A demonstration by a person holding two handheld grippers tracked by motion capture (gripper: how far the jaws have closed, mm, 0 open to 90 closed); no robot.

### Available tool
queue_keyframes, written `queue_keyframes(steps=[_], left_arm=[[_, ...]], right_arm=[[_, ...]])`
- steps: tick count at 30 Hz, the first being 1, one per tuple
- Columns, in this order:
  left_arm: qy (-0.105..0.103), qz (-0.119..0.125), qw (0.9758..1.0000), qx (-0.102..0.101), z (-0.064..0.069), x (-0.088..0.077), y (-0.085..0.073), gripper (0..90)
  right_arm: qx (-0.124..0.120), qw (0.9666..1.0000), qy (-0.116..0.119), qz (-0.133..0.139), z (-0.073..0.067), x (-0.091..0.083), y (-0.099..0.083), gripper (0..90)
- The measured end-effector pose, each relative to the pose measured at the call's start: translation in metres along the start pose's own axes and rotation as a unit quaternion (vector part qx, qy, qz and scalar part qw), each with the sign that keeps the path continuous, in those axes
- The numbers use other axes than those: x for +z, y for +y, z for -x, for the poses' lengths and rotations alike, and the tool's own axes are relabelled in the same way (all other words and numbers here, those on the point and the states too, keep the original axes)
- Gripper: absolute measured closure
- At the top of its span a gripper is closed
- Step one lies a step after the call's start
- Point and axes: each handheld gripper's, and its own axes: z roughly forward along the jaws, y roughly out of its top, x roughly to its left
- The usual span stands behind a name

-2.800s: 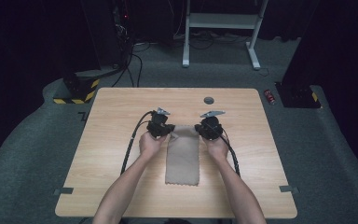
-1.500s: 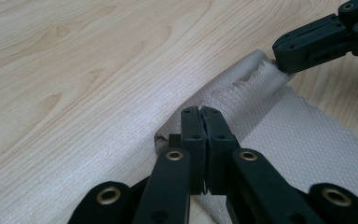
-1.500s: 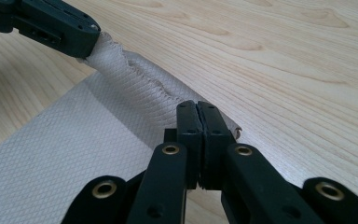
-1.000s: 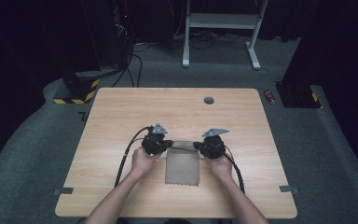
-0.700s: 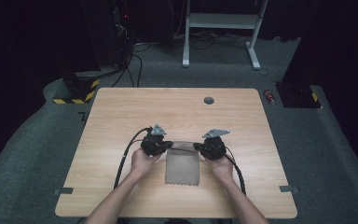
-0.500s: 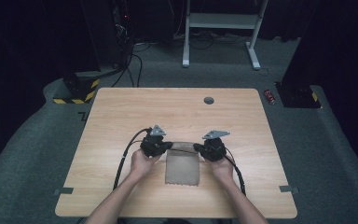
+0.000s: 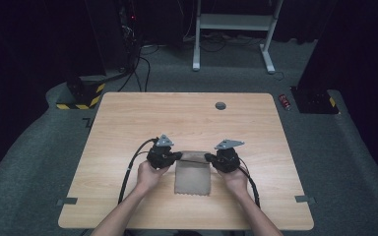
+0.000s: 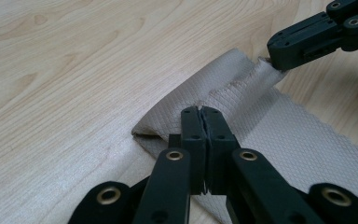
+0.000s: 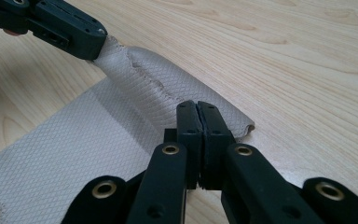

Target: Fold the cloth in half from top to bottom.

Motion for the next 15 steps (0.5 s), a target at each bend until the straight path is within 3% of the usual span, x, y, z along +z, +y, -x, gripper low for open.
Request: queue_keyframes(steps=[15], left_arm=[[0.003, 0.001, 1.0, 0.005, 0.0052, -0.0034, -0.0081, 88.6]], right_arm=[[-0.01, 0.9999, 0.008, 0.002, -0.0056, -0.0039, -0.0017, 88.5]])
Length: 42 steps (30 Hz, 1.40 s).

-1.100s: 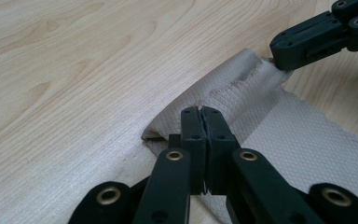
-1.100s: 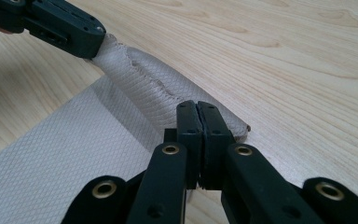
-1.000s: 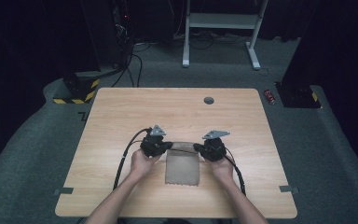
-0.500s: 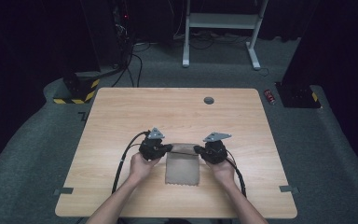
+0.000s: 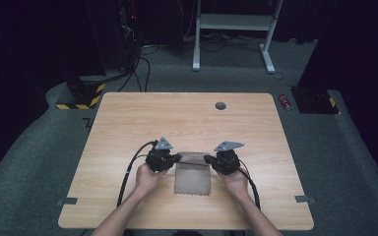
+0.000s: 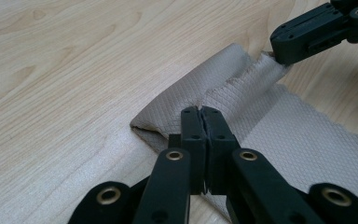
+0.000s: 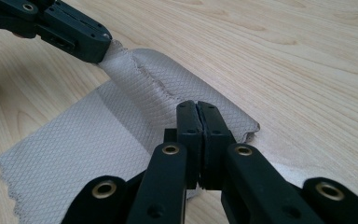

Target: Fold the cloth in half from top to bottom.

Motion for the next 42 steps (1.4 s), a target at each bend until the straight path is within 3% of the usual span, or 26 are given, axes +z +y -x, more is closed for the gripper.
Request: queue_keyframes(steps=[21, 34, 42], left_arm=[[0.002, 0.003, 0.9997, 0.023, 0.014, -0.009, -0.014, 88.5], [-0.014, 0.004, 0.9998, 0.015, 0.021, -0.008, -0.022, 88.5], [-0.015, 0.003, 0.9996, 0.024, 0.026, -0.011, -0.026, 88.5]], right_arm=[[-0.006, 0.9998, 0.016, -0.001, -0.011, -0.007, -0.012, 88.5], [-0.01, 0.9996, 0.025, 0.002, -0.014, -0.015, -0.02, 88.5], [-0.009, 0.9994, 0.032, 0.002, -0.017, -0.017, -0.026, 88.4]])
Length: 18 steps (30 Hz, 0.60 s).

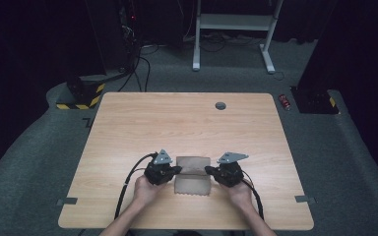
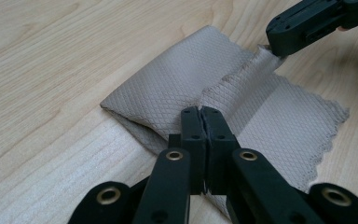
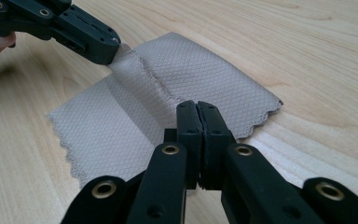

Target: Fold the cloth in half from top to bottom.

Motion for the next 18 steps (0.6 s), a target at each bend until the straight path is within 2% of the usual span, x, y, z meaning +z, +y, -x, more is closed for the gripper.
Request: queue_keyframes(steps=[6, 12, 18], left_arm=[[-0.003, 0.002, 1.0, -0.005, 0.001, -0.002, -0.004, 88.5], [-0.005, -0.003, 1.0, 0.007, 0.007, -0.002, -0.008, 88.4], [-0.006, -0.003, 1.0, 0.004, 0.009, -0.003, -0.011, 88.4]], right_arm=[[-0.004, 1.0, 0.007, -0.001, -0.005, -0.002, -0.002, 88.4], [-0.005, 0.9999, 0.007, -0.007, -0.006, -0.002, -0.007, 88.5], [-0.004, 0.9999, 0.011, -0.008, -0.009, -0.004, -0.009, 88.4]])
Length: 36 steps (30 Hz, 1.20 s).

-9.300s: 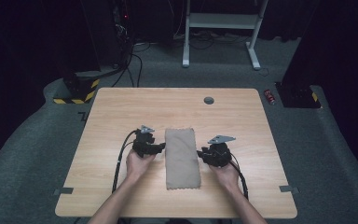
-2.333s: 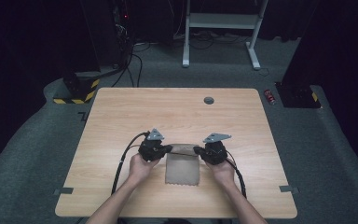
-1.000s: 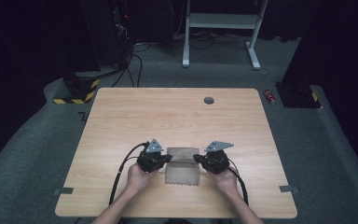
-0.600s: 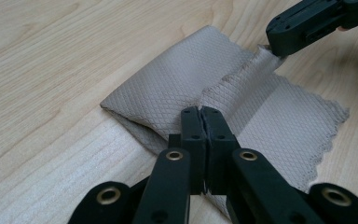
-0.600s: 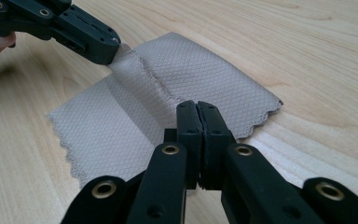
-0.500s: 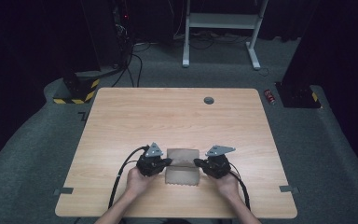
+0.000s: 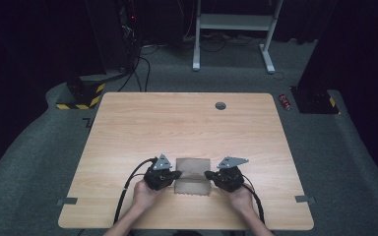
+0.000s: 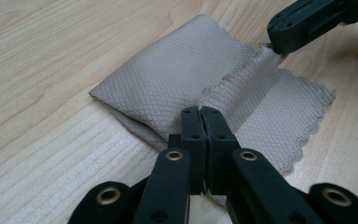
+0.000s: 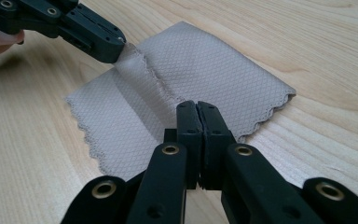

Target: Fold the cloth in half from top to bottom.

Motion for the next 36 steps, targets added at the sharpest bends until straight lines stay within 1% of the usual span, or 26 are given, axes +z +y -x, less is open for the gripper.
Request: queue_keyframes(steps=[4, 10, 11, 14, 18, 25, 30, 36], left_arm=[[-0.003, 0.002, 1.0, -0.002, 0.002, -0.002, -0.002, 88.5], [-0.001, 0.0, 1.0, 0.005, 0.005, -0.003, -0.004, 88.4], [-0.002, 0.0, 1.0, 0.003, 0.006, -0.003, -0.005, 88.4], [-0.003, 0.0, 1.0, 0.006, 0.008, -0.003, -0.006, 88.4], [-0.006, -0.003, 1.0, 0.005, 0.009, -0.002, -0.009, 88.3], [-0.004, -0.006, 0.9999, 0.008, 0.011, -0.002, -0.013, 88.0], [-0.007, -0.006, 0.9999, 0.004, 0.013, -0.003, -0.016, 87.8], [-0.008, -0.01, 0.9999, 0.009, 0.016, -0.004, -0.019, 87.9]], right_arm=[[-0.006, 1.0, 0.004, 0.0, -0.003, -0.002, -0.002, 88.4], [-0.01, 0.9999, 0.008, -0.003, -0.006, -0.003, -0.006, 88.4], [-0.01, 0.9999, 0.009, -0.003, -0.007, -0.003, -0.006, 88.4], [-0.009, 0.9999, 0.01, -0.003, -0.008, -0.004, -0.008, 88.4], [-0.009, 0.9999, 0.013, -0.004, -0.009, -0.004, -0.011, 88.4], [-0.01, 0.9998, 0.014, -0.007, -0.011, -0.003, -0.015, 88.4], [-0.007, 0.9998, 0.018, -0.008, -0.013, -0.004, -0.019, 88.3], [-0.006, 0.9996, 0.024, -0.009, -0.015, -0.003, -0.023, 88.3]])
